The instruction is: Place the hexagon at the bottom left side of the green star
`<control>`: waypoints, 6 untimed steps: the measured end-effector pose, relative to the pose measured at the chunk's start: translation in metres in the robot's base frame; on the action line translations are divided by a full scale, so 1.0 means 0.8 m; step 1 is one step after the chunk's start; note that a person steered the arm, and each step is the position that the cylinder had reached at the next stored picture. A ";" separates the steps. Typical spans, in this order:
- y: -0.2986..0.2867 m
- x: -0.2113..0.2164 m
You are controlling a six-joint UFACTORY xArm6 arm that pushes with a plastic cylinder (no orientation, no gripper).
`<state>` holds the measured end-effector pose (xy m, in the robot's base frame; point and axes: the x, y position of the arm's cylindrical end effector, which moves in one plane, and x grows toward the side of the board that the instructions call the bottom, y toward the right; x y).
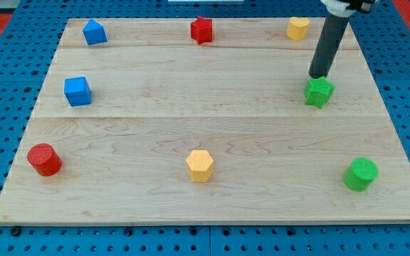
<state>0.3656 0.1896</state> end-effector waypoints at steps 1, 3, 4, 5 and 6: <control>-0.010 0.059; -0.007 0.141; -0.048 0.099; -0.190 0.107; -0.314 0.113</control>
<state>0.4559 -0.0619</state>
